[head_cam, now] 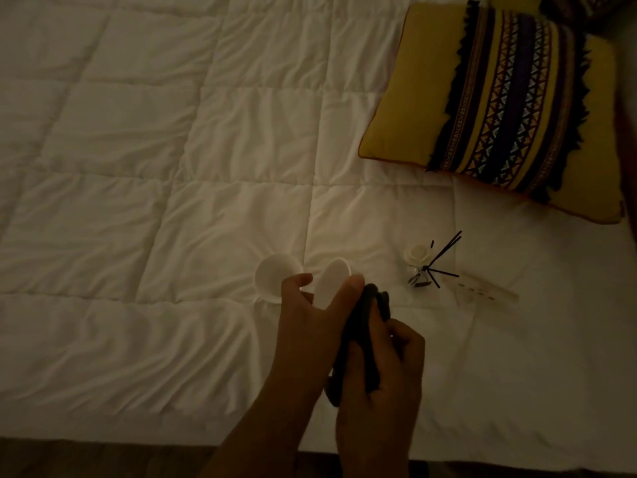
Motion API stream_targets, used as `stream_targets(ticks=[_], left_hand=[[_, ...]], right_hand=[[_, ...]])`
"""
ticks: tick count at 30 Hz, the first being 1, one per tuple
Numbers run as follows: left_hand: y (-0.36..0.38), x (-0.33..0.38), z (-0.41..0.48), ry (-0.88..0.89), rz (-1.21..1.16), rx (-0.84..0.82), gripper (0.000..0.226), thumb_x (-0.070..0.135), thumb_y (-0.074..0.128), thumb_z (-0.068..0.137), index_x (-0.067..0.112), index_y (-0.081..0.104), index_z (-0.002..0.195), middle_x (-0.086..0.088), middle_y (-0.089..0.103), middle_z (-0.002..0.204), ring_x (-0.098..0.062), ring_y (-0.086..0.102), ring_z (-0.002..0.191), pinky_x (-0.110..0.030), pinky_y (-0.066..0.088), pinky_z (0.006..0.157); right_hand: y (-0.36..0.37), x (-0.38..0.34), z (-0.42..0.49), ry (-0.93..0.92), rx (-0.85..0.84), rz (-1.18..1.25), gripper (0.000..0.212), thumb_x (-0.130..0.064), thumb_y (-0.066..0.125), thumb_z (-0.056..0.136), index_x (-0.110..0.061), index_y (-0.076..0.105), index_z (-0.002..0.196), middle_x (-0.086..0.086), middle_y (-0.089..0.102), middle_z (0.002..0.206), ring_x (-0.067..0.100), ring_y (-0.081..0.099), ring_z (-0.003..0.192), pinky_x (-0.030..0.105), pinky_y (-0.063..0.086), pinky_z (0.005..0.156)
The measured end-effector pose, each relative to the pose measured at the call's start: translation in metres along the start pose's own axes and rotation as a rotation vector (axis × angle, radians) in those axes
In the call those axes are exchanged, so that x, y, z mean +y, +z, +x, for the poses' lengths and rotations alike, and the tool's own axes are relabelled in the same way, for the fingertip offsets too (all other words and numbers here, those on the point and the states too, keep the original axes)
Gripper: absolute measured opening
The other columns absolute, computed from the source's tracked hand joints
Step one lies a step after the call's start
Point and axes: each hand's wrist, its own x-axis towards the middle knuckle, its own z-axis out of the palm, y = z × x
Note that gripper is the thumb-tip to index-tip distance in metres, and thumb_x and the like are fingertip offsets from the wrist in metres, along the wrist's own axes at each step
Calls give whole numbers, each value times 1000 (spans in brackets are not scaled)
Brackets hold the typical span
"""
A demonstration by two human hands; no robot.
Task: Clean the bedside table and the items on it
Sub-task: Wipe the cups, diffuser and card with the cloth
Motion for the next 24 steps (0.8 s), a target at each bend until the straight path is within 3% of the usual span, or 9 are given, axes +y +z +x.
stream_targets(ticks=[3, 7, 9, 11, 14, 18, 21, 24], left_hand=[[3, -3, 0, -3, -21, 21, 101, 80, 64, 40, 31, 38, 126, 6, 64, 98, -5, 70, 77, -20, 56, 63], [-5, 0, -1, -24, 7, -76, 104, 73, 73, 47, 30, 34, 134, 3, 59, 101, -16, 71, 72, -20, 51, 49], [-13, 3, 0, 0, 82, -127, 107, 71, 74, 49, 34, 29, 139, 5, 53, 105, -21, 70, 78, -22, 51, 47], [-22, 9, 3, 24, 198, -199, 113, 73, 72, 45, 41, 22, 141, 6, 49, 111, -23, 67, 85, -22, 51, 47], [-36, 19, 5, 56, 313, -385, 112, 72, 77, 45, 52, 19, 139, 10, 50, 113, -20, 68, 85, -23, 52, 47], [-37, 19, 7, 22, 85, -722, 100, 47, 77, 60, 37, 26, 144, -7, 59, 113, -21, 70, 76, -24, 47, 43], [-28, 13, 8, -63, -79, -735, 112, 54, 83, 51, 24, 30, 144, -26, 51, 123, -13, 62, 60, -24, 44, 42], [-33, 3, 11, -95, -113, -711, 114, 60, 83, 49, 25, 30, 144, -27, 52, 124, -13, 61, 60, -24, 44, 43]], right_hand=[[2, -1, -4, -34, 10, 5, 47, -41, 48, 93, -50, 41, 138, -21, 41, 118, 10, 63, 91, 27, 59, 59], [-21, 10, 13, -57, -22, -125, 43, -26, 58, 92, -39, 53, 132, -14, 45, 112, 21, 65, 87, 36, 59, 61], [-31, 12, 26, -52, -69, -138, 38, -20, 59, 90, -35, 60, 125, -13, 50, 106, 17, 66, 80, 33, 59, 61], [-38, 11, 38, 39, -163, -56, 32, -21, 58, 90, -40, 64, 115, -9, 58, 103, 12, 67, 80, 28, 59, 64], [-55, 12, 58, 250, -333, 156, 29, -17, 54, 92, -38, 69, 104, -3, 70, 101, 15, 72, 85, 34, 62, 69], [-62, 25, 68, 559, -489, 504, 33, -13, 47, 93, -30, 74, 105, 8, 74, 103, 25, 71, 86, 41, 59, 70], [-55, 35, 60, 715, -463, 643, 29, -21, 48, 94, -24, 70, 113, 20, 70, 104, 38, 67, 85, 52, 55, 74], [-56, 39, 60, 672, -467, 619, 31, -16, 48, 93, -23, 71, 112, 16, 72, 107, 37, 68, 93, 48, 57, 75]])
